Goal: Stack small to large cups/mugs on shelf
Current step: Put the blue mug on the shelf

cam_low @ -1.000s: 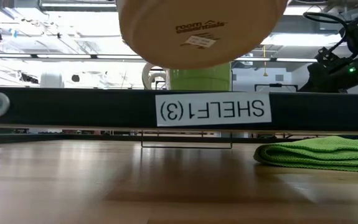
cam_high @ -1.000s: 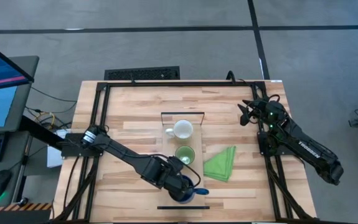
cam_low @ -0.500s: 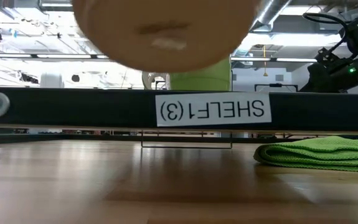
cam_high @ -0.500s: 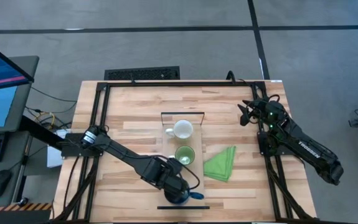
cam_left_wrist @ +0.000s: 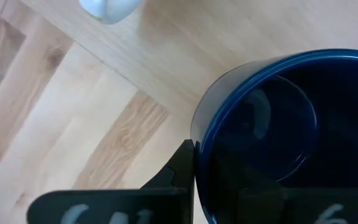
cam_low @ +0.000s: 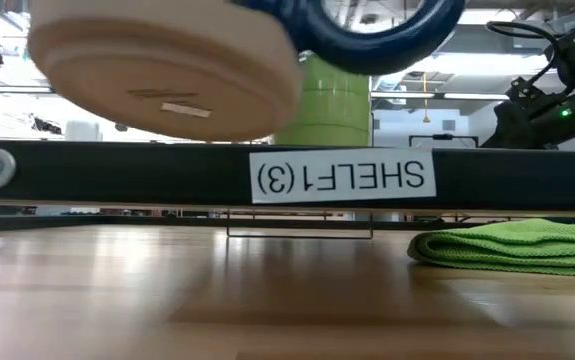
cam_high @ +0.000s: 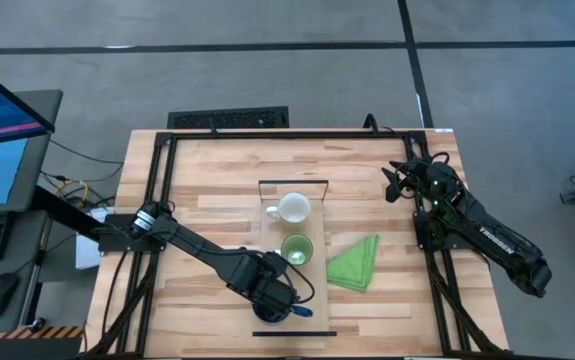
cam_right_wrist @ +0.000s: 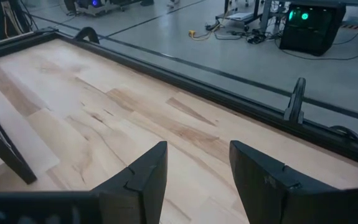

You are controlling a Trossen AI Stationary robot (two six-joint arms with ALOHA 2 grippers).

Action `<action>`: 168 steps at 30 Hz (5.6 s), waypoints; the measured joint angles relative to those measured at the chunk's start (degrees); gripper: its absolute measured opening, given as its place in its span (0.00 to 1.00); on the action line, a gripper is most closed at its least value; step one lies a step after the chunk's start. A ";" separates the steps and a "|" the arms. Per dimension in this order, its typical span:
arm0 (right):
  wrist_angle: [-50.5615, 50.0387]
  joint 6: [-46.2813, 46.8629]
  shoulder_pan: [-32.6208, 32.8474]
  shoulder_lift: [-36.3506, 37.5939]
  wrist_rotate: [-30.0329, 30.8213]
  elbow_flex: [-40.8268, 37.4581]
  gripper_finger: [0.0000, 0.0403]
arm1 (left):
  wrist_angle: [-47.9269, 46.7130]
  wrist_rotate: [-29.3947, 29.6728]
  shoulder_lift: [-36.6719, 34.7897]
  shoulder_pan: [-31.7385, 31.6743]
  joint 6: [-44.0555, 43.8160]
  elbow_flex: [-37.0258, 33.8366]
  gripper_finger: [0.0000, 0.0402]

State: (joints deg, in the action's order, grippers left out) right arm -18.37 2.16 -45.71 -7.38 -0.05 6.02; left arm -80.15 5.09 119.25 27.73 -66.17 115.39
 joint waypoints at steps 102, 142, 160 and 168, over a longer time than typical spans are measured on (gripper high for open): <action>-0.25 -0.64 -0.17 0.00 3.15 0.00 0.48 | -0.40 -6.30 -0.12 -7.79 111.36 5.79 0.02; -0.36 -0.66 -0.17 -0.02 3.13 0.00 0.48 | 10.17 -17.32 0.02 -8.46 149.44 0.58 0.02; -0.35 -0.68 -0.17 0.00 3.13 0.00 0.49 | 16.55 -20.03 0.78 -8.87 150.45 0.82 0.02; -0.35 -2.17 -0.16 -0.17 3.11 0.00 0.48 | 7.45 -22.41 9.10 -10.81 150.55 11.67 0.02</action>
State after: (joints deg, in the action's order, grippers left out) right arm -18.72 -0.01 -45.87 -7.55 3.05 6.02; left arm -72.71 -17.33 128.34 16.92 84.38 127.06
